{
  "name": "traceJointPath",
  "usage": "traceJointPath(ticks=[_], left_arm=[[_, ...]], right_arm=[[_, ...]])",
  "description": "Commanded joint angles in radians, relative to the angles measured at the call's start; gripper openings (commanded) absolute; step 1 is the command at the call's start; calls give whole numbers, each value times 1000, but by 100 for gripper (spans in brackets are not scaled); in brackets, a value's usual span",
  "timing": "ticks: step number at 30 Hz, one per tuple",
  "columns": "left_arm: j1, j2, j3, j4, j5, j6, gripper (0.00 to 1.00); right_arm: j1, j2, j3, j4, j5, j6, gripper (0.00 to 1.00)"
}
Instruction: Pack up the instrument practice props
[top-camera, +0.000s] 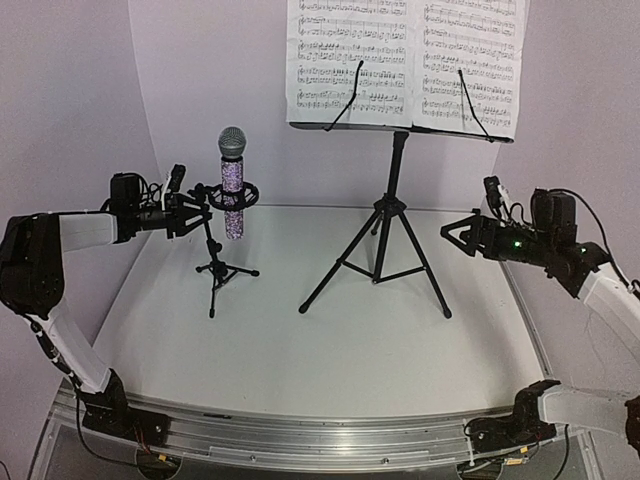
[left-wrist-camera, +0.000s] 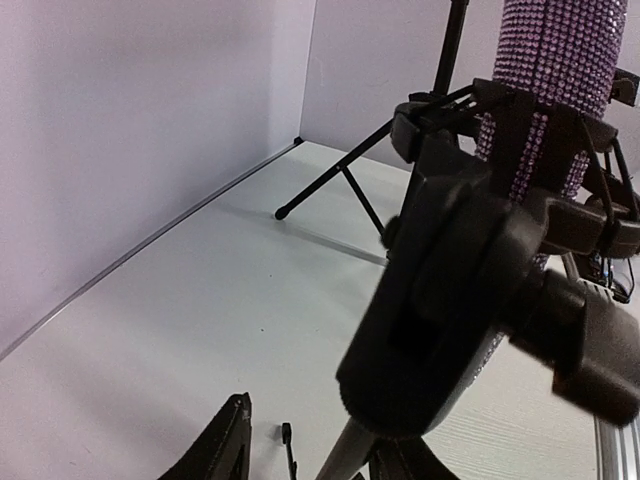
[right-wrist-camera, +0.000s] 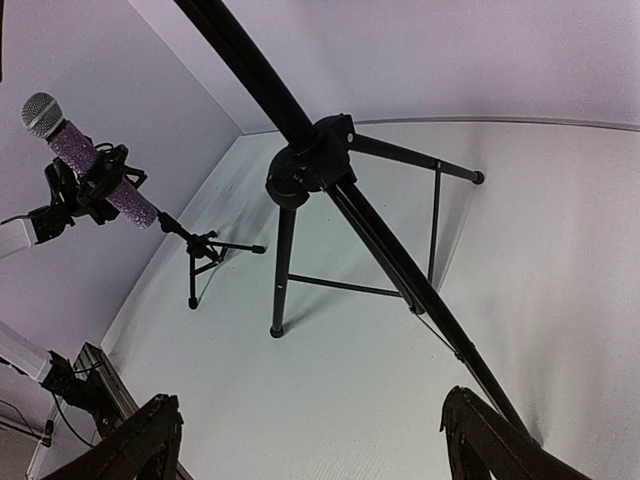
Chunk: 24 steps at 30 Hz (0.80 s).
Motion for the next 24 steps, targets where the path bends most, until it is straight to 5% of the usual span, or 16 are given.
traceJointPath(ticks=[1, 9, 14, 19, 24], left_arm=[[-32, -2, 22, 19, 45, 20, 38], [-59, -24, -7, 33, 36, -40, 0], [-69, -127, -100, 87, -91, -193, 0], [-95, -239, -233, 182, -251, -236, 0], [-133, -377, -352, 229, -441, -288, 0]], right_arm=[[23, 15, 39, -8, 11, 2, 87], [69, 41, 103, -32, 39, 50, 85], [194, 116, 220, -88, 125, 152, 80], [477, 276, 353, -86, 260, 220, 77], [669, 458, 468, 42, 274, 323, 73]])
